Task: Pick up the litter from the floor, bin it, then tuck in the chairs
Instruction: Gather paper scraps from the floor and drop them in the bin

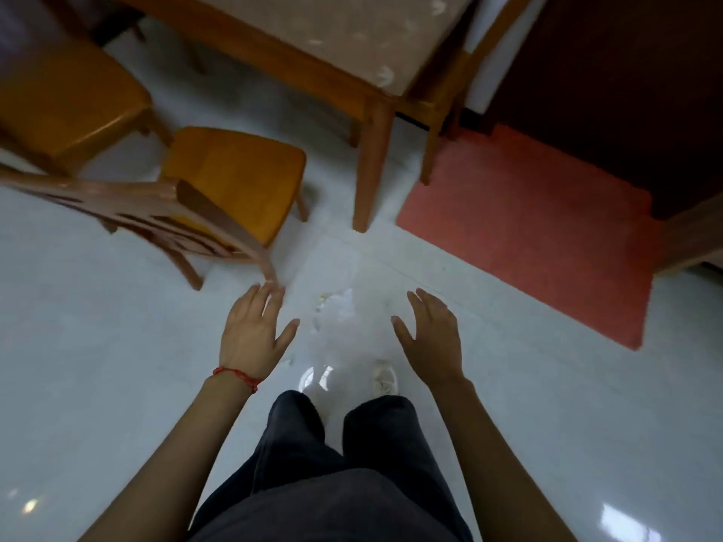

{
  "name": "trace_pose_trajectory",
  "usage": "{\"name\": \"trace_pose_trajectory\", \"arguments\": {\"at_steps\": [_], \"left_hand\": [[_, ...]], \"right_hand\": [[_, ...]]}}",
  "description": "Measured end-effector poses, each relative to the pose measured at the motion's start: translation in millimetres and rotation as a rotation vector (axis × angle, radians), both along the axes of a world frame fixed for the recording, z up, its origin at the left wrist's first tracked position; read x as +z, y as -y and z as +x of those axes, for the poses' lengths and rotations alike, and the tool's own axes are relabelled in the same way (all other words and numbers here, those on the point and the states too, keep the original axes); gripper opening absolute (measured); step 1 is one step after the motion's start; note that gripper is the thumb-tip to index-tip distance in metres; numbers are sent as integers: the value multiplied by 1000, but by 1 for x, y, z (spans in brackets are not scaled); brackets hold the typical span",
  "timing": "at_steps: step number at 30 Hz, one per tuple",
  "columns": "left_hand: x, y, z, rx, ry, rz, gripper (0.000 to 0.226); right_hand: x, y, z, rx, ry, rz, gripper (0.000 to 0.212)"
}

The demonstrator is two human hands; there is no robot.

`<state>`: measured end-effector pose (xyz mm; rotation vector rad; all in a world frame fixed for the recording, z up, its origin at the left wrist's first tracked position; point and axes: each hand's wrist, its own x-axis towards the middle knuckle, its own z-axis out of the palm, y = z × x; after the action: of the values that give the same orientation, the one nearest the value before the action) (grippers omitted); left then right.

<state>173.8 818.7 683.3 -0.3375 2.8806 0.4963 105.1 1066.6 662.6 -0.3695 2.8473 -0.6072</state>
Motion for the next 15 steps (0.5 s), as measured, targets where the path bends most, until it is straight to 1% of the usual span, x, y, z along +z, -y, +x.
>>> {"name": "trace_pose_trajectory", "arguments": {"at_steps": [3,7,11,15], "left_hand": [[-3,-8,4,187,4,11,84],[-14,-19,16,339,12,24,88],[-38,-27,31,448,39,32,85],[-83,-25,45,492,66,43,80]], "right_hand": [[-5,2,-39,160,10,6,52],[-21,14,-69,328,34,12,52],[-51,37,-76,427,79,-1,51],[-100,59,-67,501,111,14,50]]}}
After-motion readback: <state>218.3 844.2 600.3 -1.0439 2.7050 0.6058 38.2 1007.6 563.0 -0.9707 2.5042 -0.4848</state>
